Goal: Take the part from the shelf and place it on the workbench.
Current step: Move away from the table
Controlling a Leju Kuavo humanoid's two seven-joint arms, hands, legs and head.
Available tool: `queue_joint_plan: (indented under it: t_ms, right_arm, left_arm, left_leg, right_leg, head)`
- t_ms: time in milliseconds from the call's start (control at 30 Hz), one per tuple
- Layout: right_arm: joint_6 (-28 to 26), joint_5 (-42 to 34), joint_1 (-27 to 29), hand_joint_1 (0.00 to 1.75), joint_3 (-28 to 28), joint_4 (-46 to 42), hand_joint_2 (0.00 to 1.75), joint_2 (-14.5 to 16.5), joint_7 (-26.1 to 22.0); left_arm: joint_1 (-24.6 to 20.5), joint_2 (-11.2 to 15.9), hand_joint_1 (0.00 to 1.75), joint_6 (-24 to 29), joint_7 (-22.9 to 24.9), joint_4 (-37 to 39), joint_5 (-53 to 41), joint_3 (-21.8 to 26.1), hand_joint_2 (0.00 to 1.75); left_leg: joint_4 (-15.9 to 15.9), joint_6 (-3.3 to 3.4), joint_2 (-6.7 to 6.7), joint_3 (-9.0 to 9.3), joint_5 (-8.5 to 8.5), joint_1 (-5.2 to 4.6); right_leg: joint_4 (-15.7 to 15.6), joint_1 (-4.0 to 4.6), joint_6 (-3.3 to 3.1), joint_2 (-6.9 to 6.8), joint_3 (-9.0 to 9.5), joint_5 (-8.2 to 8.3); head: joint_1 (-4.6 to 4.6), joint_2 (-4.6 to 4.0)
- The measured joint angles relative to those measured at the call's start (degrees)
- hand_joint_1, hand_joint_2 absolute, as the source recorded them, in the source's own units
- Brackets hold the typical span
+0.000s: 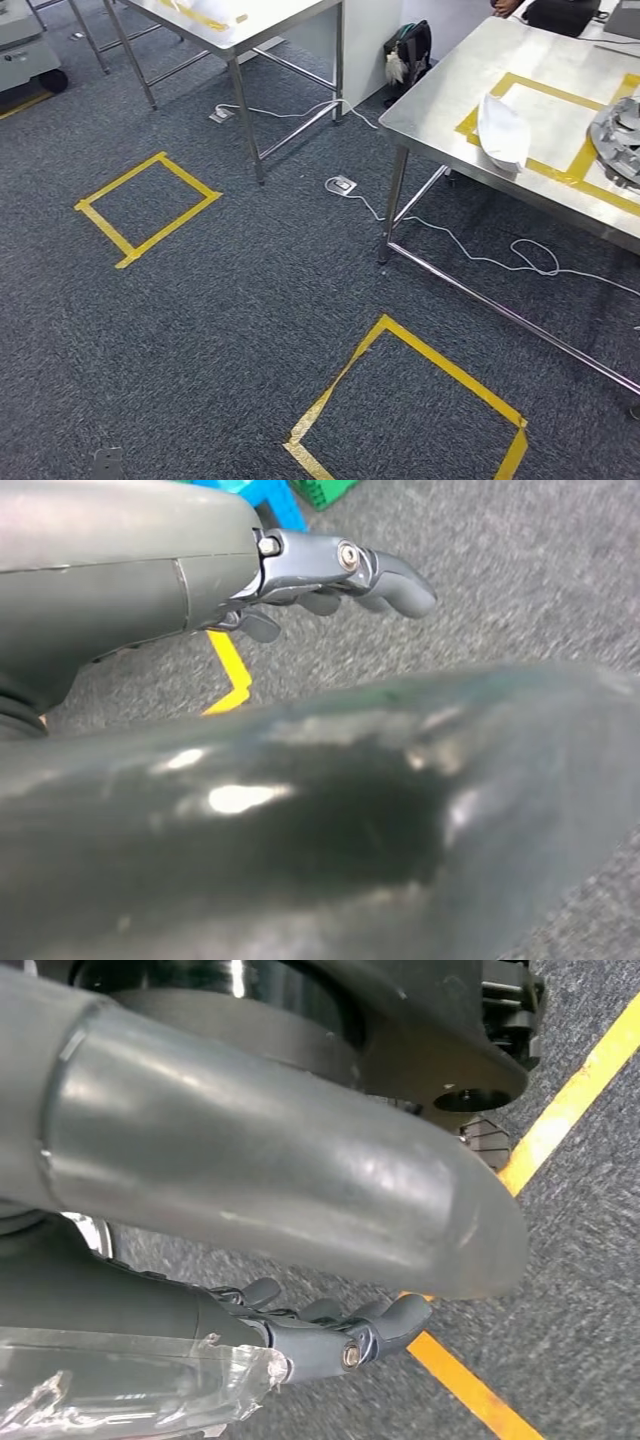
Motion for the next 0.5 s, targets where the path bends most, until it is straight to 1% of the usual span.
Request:
queue_joint_plan:
  t_ms: [33, 67, 100, 167, 200, 233, 267, 300, 333, 367, 400, 433, 467, 500]
  right_arm:
    - [0.07, 0.02, 0.0, 0.0, -0.09, -0.01, 0.0, -0.09, 0.0]
    - [0.11, 0.04, 0.01, 0.0, -0.15, -0.01, 0.0, -0.16, 0.0]
    - [0.14, 0.04, 0.04, 0.0, -0.2, -0.02, 0.0, -0.22, 0.0]
    - [0.18, 0.04, 0.05, 0.0, -0.22, -0.02, 0.0, -0.24, 0.0]
    - [0.18, 0.05, 0.05, 0.0, -0.26, -0.01, 0.0, -0.24, 0.0]
    - [0.18, 0.05, -0.01, 0.0, -0.34, -0.01, 0.0, -0.27, 0.0]
    - [0.19, 0.09, -0.07, 0.0, -0.49, -0.03, 0.0, -0.32, -0.01]
    - [0.17, 0.19, -0.13, 0.0, -0.62, -0.06, 0.0, -0.37, -0.01]
    - [0.12, 0.33, -0.16, 0.0, -0.72, -0.08, 0.0, -0.41, 0.01]
    - [-0.03, 0.58, -0.12, 0.0, -0.78, -0.09, 0.0, -0.42, 0.05]
    - [-0.29, 0.96, -0.08, 0.0, -0.78, -0.09, 0.0, -0.37, 0.22]
    - [-0.58, 1.46, -0.04, 0.0, -0.76, -0.09, 0.0, -0.25, 0.45]
    - [-0.82, 2.12, -0.04, 0.0, -0.68, -0.09, 0.0, -0.07, 0.69]
    - [-0.98, 2.75, -0.08, 0.0, -0.54, -0.09, 0.0, 0.15, 0.88]
  left_arm:
    - [-0.1, 0.1, 0.0, -0.11, 0.08, 0.06, -0.33, -0.26, 0.0]
    - [-0.21, 0.1, 0.0, -0.17, 0.11, 0.1, -0.47, -0.43, 0.0]
    - [-0.29, 0.08, 0.0, -0.17, 0.14, 0.13, -0.53, -0.54, 0.0]
    - [-0.33, 0.08, 0.0, -0.18, 0.14, 0.14, -0.54, -0.59, 0.0]
    - [-0.37, 0.08, 0.0, -0.19, 0.14, 0.15, -0.57, -0.67, 0.0]
    - [-0.39, 0.07, 0.0, -0.2, 0.14, 0.23, -0.61, -0.81, 0.0]
    - [-0.4, 0.14, 0.0, -0.22, 0.2, 0.38, -0.76, -1.01, 0.0]
    - [-0.43, 0.14, 0.0, -0.36, 0.47, 0.56, -1.24, -1.3, 0.0]
    - [-0.44, 0.03, 0.0, -0.71, 1.04, 0.77, -2.04, -1.72, 0.0]
    - [-0.46, -0.22, 0.0, -1.3, 1.97, 0.95, -2.96, -2.25, 0.0]
    - [-0.48, -0.78, 0.0, -2.16, 3.41, 1.13, -3.87, -2.87, 0.0]
    - [-0.45, -1.52, 0.0, -3.05, 5.26, 1.34, -4.73, -3.48, 0.0]
    - [-0.35, -2.34, 0.0, -3.56, 7.13, 1.55, -5.15, -4.08, 0.0]
    - [-0.23, -3.14, 0.0, -3.53, 8.35, 1.72, -4.86, -4.47, 0.0]
  left_leg:
    - [-3.53, 0.03, 1.67, 1.97, 1.0, -0.12]
    - [-5.76, 0.05, 3.19, 3.21, 1.4, -0.24]
    - [-6.65, 0.07, 4.15, 3.65, 1.32, -0.35]
    - [-6.67, 0.22, 3.95, 3.65, 1.33, -0.38]
    - [-6.61, 0.45, 3.6, 3.61, 1.41, -0.31]
    - [-6.54, 0.82, 3.0, 3.5, 1.44, -0.3]
    - [-6.56, 1.61, 1.71, 3.35, 1.62, -0.22]
    - [-6.59, 2.38, 0.24, 3.17, 1.79, -0.18]
    - [-6.66, 3.04, -1.2, 3.0, 1.92, -0.22]
    - [-6.72, 3.55, -2.63, 2.9, 2.1, -0.23]
    - [-6.7, 3.63, -3.59, 2.85, 2.12, -0.33]
    - [-6.68, 3.66, -4.56, 2.86, 2.14, -0.4]
    - [-6.66, 3.64, -5.54, 2.92, 2.16, -0.42]
    - [-6.64, 3.59, -6.47, 3.0, 2.18, -0.4]
  right_leg:
    - [0.1, 0.19, 0.29, -0.5, 0.1, -0.19]
    - [0.2, 0.4, 0.53, -0.83, 0.17, -0.35]
    - [0.29, 0.6, 0.69, -1.0, 0.18, -0.47]
    - [0.34, 0.62, 0.74, -1.05, 0.13, -0.53]
    - [0.31, 0.62, 0.79, -1.16, 0.04, -0.56]
    - [0.18, 0.64, 0.95, -1.53, 0.17, -0.59]
    - [1.48, 0.51, 1.36, -0.52, -0.2, -1.69]
    - [4.24, 0.38, 1.77, 0.83, -1.22, -3.46]
    - [8.23, 0.24, 2.12, 2.38, -2.76, -5.65]
    - [13.04, 0.1, 2.36, 4.24, -4.92, -7.95]
    - [16.35, 0.13, 2.31, 4.74, -6.64, -8.94]
    - [17.47, 0.16, 2.21, 4.95, -7.4, -8.67]
    - [16.12, 0.18, 2.08, 5.17, -7.05, -7.21]
    - [12.74, 0.15, 1.93, 5.68, -5.71, -4.99]
  head:
    - [-0.08, 0.0]
    - [-0.16, 0.01]
    - [-0.24, 0.01]
    - [-0.29, 0.02]
    - [-0.22, 0.02]
    - [-0.04, 0.02]
    - [0.21, 0.01]
    - [0.45, 0.01]
    - [0.66, 0.0]
    - [0.74, -0.01]
    - [0.74, -0.01]
    - [0.77, 0.0]
    - [0.76, 0.0]
    - [0.78, 0.01]
